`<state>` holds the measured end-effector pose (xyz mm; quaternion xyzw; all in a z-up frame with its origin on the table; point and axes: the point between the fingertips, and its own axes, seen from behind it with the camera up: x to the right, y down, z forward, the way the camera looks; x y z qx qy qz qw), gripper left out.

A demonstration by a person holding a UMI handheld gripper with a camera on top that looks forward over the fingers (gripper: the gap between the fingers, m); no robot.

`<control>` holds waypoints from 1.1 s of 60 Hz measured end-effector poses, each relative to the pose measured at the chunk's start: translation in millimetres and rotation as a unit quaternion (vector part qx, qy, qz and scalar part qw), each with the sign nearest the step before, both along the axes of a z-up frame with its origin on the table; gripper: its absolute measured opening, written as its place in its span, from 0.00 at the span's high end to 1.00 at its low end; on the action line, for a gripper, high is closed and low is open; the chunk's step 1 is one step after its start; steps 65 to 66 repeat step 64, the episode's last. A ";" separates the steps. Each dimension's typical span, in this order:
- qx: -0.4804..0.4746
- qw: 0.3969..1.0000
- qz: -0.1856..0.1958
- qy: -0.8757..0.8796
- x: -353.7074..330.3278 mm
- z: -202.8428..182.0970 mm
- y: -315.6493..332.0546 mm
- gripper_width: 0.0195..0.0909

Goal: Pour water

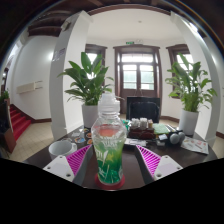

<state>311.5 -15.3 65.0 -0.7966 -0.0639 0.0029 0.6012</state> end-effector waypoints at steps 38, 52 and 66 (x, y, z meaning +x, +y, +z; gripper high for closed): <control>0.001 0.989 -0.147 -0.010 71.6 83.6 -127.3 0.07; 0.018 0.988 -0.155 -0.017 76.7 100.9 -128.1 0.07; 0.020 0.987 -0.156 -0.023 76.0 100.1 -125.7 0.07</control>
